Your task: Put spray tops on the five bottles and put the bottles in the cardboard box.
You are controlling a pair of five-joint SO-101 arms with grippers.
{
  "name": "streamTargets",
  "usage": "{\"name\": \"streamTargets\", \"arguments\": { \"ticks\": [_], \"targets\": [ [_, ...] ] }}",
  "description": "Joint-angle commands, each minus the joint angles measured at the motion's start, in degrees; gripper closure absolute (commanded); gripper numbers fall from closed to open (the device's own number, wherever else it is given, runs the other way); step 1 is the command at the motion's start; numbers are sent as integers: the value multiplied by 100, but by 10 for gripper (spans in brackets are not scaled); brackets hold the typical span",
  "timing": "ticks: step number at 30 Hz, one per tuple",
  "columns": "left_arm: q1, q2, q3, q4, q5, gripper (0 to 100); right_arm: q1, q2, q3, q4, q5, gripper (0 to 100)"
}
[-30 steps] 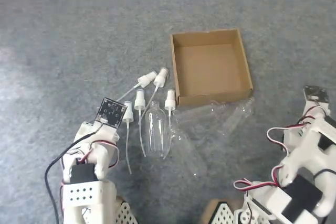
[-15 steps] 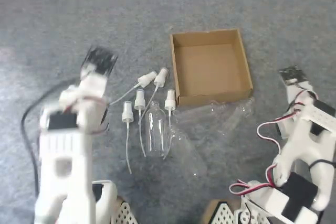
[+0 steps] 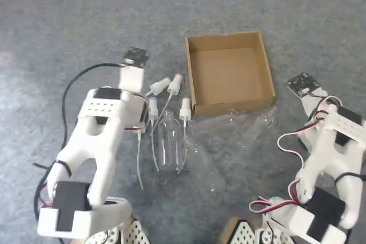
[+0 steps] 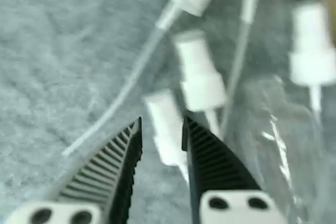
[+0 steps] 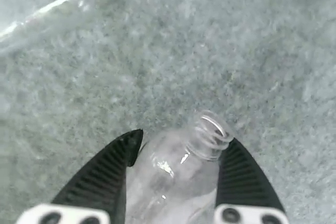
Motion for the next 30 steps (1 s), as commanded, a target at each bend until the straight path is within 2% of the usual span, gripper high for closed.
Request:
{"name": "streamTargets", "arguments": {
  "ticks": [1,9,14,21,30],
  "targets": [
    [-88,-9,75,-475,158,878,145,-22,-158,-48,97,878],
    [-88,0,462,-897,167,878,163,-22,44,-57,79,786],
    [-88,0,558,-897,185,878,207,-22,62,-40,70,786],
    [369,0,743,-897,316,878,365,-22,62,-48,-580,781],
    [404,0,752,-870,316,878,549,-22,62,4,-967,720]
  ]
}}
